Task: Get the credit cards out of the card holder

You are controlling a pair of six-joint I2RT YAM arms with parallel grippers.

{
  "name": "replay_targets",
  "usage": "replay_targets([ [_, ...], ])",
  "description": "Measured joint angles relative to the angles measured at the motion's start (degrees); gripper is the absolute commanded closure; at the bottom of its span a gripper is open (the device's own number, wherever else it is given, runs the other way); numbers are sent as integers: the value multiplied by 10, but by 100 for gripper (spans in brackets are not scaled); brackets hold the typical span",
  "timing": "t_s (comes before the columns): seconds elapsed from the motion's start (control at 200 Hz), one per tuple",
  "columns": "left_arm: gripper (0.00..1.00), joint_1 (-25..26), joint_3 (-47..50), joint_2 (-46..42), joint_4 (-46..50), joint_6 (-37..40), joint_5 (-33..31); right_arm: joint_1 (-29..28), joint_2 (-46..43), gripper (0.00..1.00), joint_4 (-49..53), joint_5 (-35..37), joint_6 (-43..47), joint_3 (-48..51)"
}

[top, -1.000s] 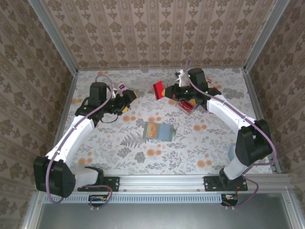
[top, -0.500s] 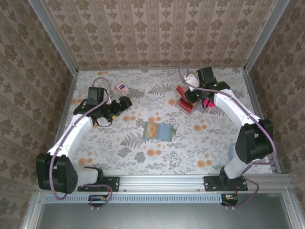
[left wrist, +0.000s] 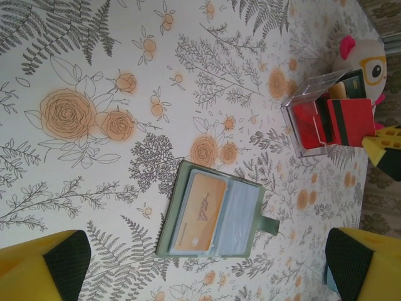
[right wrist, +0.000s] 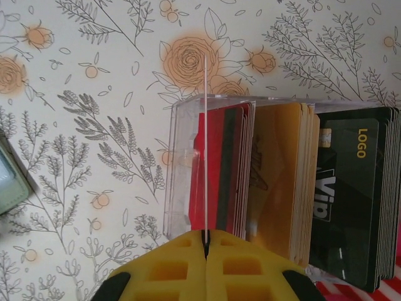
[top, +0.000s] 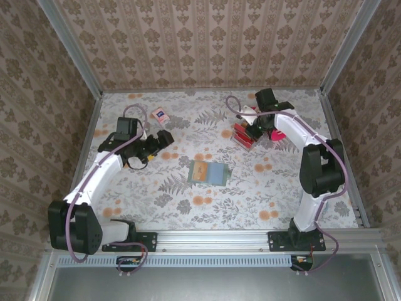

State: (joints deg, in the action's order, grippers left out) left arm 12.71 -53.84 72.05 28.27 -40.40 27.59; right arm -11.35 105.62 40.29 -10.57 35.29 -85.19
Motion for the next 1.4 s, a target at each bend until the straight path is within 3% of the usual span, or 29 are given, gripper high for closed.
replay_targets([
  [0.385, 0, 0, 9, 0, -14, -1, 2, 4, 31, 100, 3, 32, 16, -8],
  [0.605, 0, 0, 16, 0, -20, -8, 2, 4, 37, 75, 6, 40, 9, -16],
  [0.89, 0, 1, 17, 0, -21, -10, 5, 5, 11, 66, 0, 42, -40, -17],
  [1.12, 0, 16, 24, 0, -20, -9, 6, 5, -87, 56, -21, 15, -207, 3],
  [1.395, 1, 51, 32, 1, -12, -2, -9, -37, -171, 61, -49, -33, -492, 96],
])
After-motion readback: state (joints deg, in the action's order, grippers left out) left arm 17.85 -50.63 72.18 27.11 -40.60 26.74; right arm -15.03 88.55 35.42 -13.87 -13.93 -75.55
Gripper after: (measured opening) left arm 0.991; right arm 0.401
